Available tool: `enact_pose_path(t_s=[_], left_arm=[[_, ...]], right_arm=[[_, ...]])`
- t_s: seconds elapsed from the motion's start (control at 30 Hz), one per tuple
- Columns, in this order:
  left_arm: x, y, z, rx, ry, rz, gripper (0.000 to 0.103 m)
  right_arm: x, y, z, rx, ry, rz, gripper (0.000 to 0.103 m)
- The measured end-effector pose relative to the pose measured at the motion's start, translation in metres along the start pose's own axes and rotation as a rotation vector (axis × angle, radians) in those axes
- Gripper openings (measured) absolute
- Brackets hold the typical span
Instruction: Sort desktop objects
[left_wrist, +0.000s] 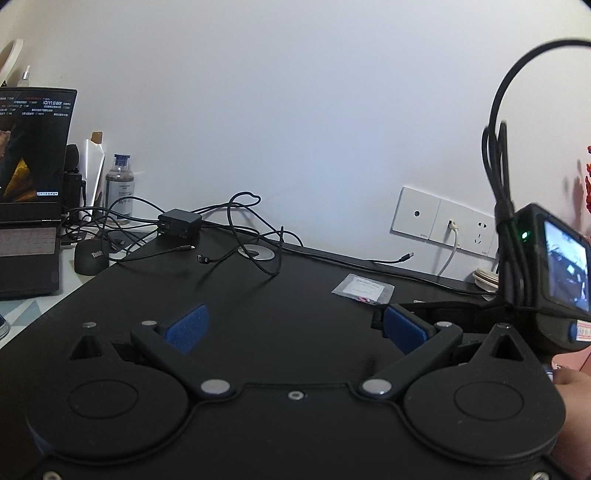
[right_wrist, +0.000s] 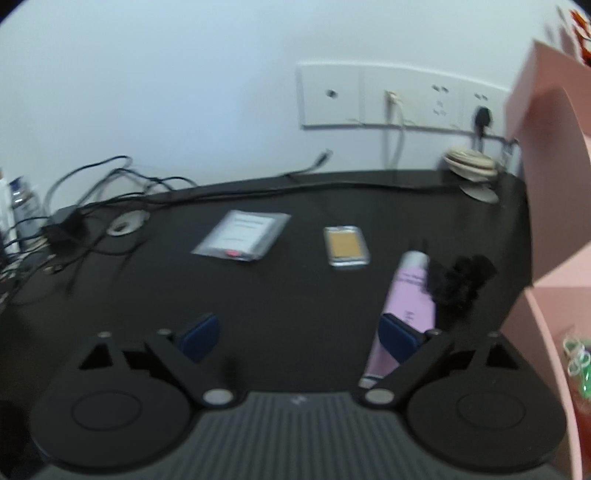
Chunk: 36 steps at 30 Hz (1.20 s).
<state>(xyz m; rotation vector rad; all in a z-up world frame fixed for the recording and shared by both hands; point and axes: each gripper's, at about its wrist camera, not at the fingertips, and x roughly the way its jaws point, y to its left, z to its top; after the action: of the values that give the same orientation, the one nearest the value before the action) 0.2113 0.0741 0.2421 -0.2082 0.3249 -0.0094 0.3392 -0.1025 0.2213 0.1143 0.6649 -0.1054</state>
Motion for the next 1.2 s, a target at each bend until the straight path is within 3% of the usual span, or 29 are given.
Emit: enact_pose_path(t_s=[0.13, 0.2, 0.3, 0.77, 0.97, 1.2], left_arm=[[0.000, 0.000, 0.000, 0.000, 0.000, 0.000, 0.103], [0.001, 0.000, 0.000, 0.001, 0.000, -0.001, 0.103], [0.000, 0.000, -0.001, 0.002, -0.001, -0.002, 0.103], [0.000, 0.001, -0.001, -0.001, -0.002, -0.005, 0.103], [0.000, 0.002, -0.001, -0.003, 0.001, -0.008, 0.103], [0.000, 0.000, -0.001, 0.006, -0.005, -0.005, 0.103]], right_arm=[[0.005, -0.007, 0.001, 0.011, -0.026, -0.056, 0.089], [0.006, -0.009, 0.003, 0.009, -0.037, -0.057, 0.075], [0.007, -0.012, 0.006, 0.024, -0.036, -0.059, 0.068], [0.017, -0.022, 0.013, 0.080, -0.034, -0.175, 0.069], [0.016, -0.019, 0.004, 0.026, -0.023, -0.146, 0.045], [0.008, -0.020, 0.000, 0.010, -0.009, -0.100, 0.039]])
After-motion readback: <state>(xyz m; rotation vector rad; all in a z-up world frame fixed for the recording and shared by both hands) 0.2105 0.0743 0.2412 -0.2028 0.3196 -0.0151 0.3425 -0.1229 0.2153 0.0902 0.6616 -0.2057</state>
